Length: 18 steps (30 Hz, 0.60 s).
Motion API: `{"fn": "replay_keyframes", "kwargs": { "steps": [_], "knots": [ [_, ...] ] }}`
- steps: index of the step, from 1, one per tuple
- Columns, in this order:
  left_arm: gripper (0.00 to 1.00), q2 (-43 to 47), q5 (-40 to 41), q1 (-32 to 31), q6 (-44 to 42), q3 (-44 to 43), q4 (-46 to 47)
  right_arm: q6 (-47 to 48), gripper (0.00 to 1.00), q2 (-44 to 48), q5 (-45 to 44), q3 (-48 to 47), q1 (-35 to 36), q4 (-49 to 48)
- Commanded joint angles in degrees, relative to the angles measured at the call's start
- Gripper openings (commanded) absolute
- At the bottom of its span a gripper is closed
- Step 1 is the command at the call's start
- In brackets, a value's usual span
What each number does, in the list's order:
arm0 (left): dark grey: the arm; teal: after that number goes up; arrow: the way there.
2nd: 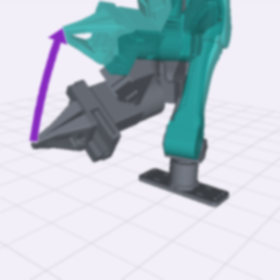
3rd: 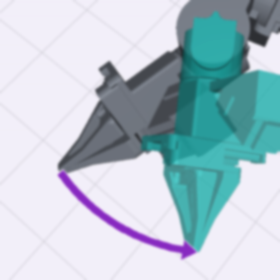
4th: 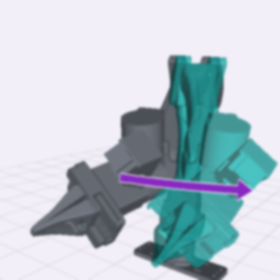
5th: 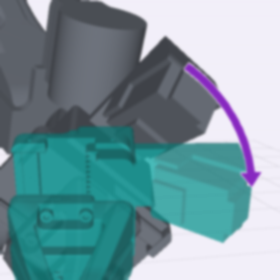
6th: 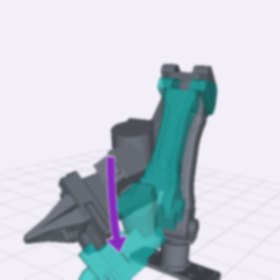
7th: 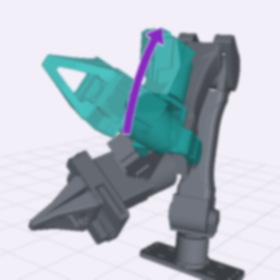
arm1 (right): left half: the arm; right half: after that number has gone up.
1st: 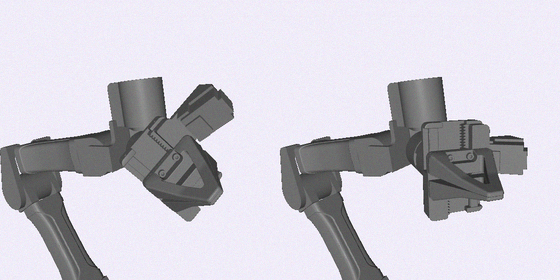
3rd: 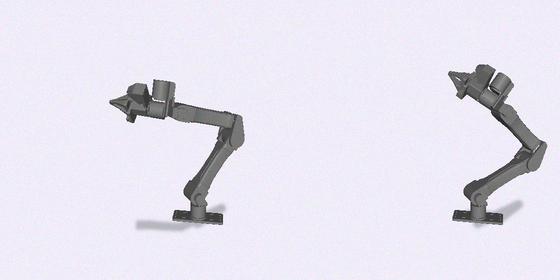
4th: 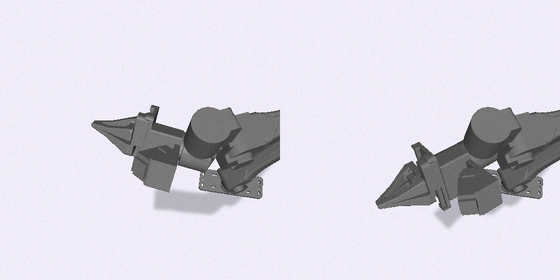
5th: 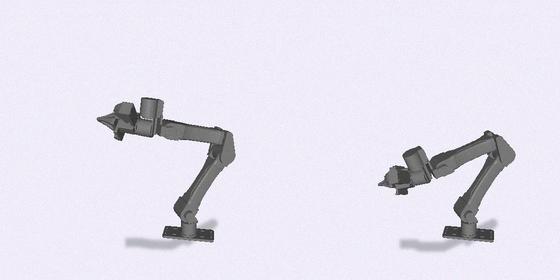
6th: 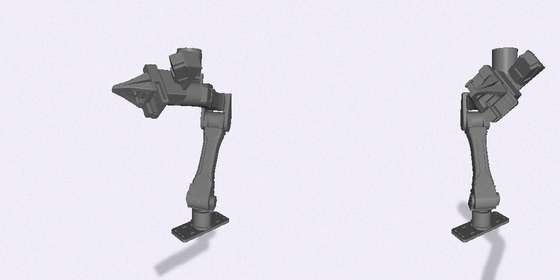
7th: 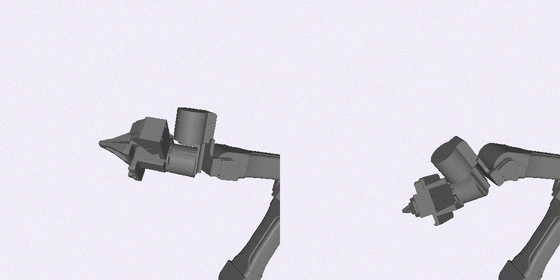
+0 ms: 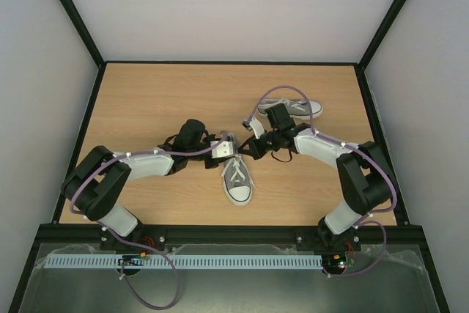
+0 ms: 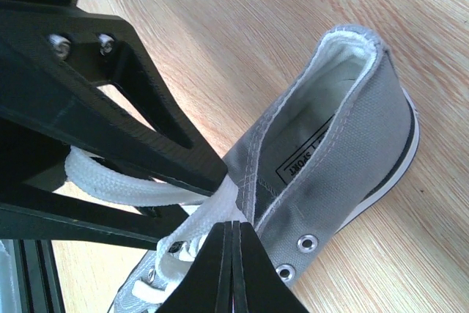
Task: Tie the shoes
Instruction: Tie the shoelace on the shoe.
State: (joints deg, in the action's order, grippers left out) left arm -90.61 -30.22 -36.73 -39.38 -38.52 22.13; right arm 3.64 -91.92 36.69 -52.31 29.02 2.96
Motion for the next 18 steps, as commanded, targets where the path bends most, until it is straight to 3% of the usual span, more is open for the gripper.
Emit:
{"fn": "replay_keyframes", "kwargs": {
  "steps": [1, 6, 13, 18],
  "knots": [
    [0.31, 2.9, -2.1, -0.2, -0.4, -2.0, -2.9, -0.4, 0.01, 1.3, 0.4, 0.7, 0.2, 2.3],
    [0.33, 3.8, -4.1, -0.1, -1.0, -2.5, -5.8, -0.8, 0.01, 1.2, 0.2, 0.8, 0.2, 1.8],
    [0.04, 5.2, -2.9, 0.5, 3.8, -4.2, -7.5, -2.7, 0.01, 1.4, -1.4, 1.4, 0.1, 1.4],
    [0.02, 5.9, -3.0, 1.8, 3.3, -3.5, -13.3, -4.8, 0.01, 2.9, -3.6, 2.9, -0.4, 0.4]
  ]
}}
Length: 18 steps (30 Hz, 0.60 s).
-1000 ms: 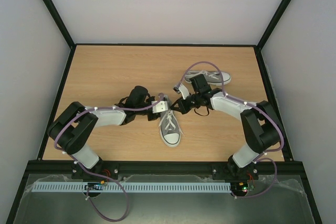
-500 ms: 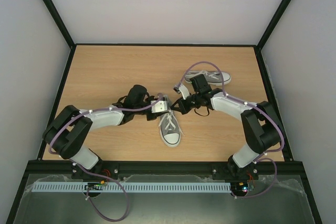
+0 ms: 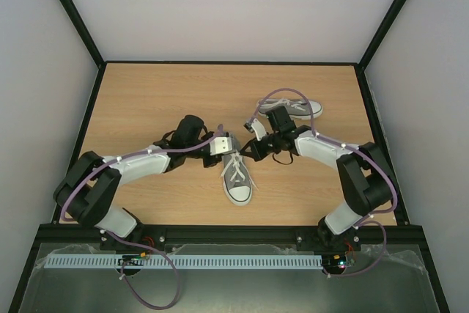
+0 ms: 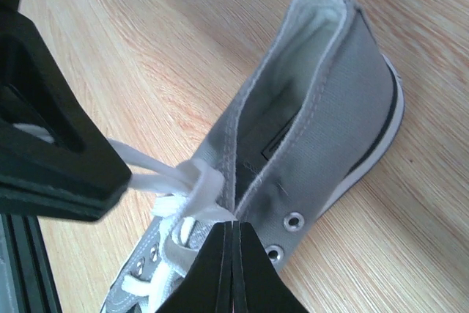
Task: Tie the shoes
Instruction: Tie the shoelace on the shoe.
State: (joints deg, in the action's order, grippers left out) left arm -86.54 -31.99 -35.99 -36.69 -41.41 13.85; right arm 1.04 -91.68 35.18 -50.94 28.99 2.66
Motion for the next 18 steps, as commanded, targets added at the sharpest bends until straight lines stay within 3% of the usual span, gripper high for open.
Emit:
{"fn": "replay_keyframes", "kwargs": {
  "steps": [1, 7, 18],
  "knots": [
    [0.02, 2.0, -1.2, 1.3, 0.6, -0.1, -5.2, -2.7, 0.01, 3.1, -3.1, 2.0, -0.5, 0.7],
    [0.02, 2.8, 0.8, 2.4, 2.1, 2.1, -3.2, -4.5, 0.01, 6.8, -4.5, 5.9, -1.2, 0.8],
    [0.02, 2.6, 2.8, 3.6, -4.4, 3.7, -1.7, -7.8, 0.01, 10.1, -8.0, 11.1, -1.4, 1.5]
  ]
}}
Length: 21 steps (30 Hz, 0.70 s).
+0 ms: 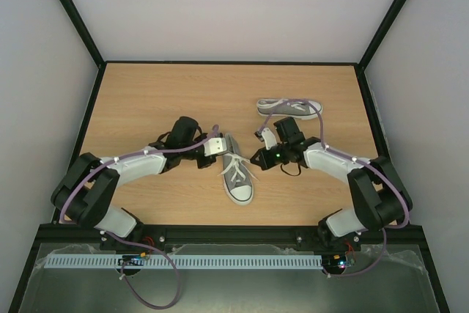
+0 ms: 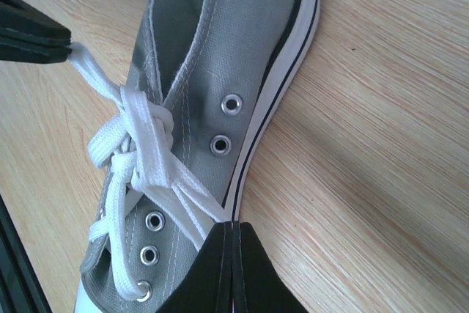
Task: Tie the shoes
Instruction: Tie the shoelace on the shoe.
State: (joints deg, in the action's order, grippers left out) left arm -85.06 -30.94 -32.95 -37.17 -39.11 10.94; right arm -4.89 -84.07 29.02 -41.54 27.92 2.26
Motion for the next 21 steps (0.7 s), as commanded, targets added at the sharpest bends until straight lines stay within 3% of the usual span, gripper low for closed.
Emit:
{"fn": "replay_keyframes", "kwargs": {
  "steps": [1, 9, 18, 21],
  "knots": [
    [0.02, 1.0, 2.7, 0.7, -4.8, 1.8, 1.8, -2.1, 0.01, 2.6, -1.8, 2.0, -0.3, 1.9],
    [0.02, -0.6, 3.9, 3.1, -13.2, 3.0, 4.5, -5.4, 0.01, 3.6, 1.6, 5.0, -0.3, 0.0],
    [0.02, -0.4, 1.0, 3.9, -14.9, 2.6, 3.9, -5.8, 0.01, 3.8, 2.1, 5.3, -0.3, -1.6],
    [0.02, -0.1, 0.4, 3.8, -14.1, 2.4, 4.0, -5.6, 0.09, 4.5, 3.7, 1.8, -0.3, -4.2]
  ]
}}
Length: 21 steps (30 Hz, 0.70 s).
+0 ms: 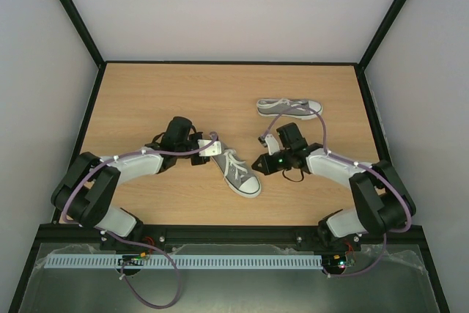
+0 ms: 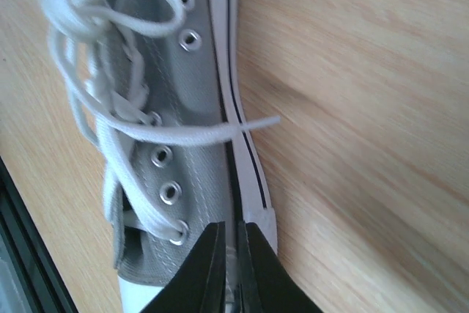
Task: Tie the shoes
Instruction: Tie the shoelace on the shoe.
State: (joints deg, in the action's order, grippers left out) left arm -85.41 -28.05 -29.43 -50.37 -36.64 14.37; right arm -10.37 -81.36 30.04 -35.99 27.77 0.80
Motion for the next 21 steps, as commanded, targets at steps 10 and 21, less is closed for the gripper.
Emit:
{"fn": "replay_keyframes", "kwargs": {
  "steps": [10, 21],
  "knots": [
    [0.03, 2.0, -2.9, 0.1, 0.4, 0.6, 0.1, 0.9, 0.23, -10.8, 4.4, -15.4, -0.2, -6.2],
    [0.04, 2.8, -3.7, -1.0, -1.4, 2.1, -0.5, -6.6, 0.47, -19.5, 8.5, -19.4, 0.1, -8.6]
  ]
}}
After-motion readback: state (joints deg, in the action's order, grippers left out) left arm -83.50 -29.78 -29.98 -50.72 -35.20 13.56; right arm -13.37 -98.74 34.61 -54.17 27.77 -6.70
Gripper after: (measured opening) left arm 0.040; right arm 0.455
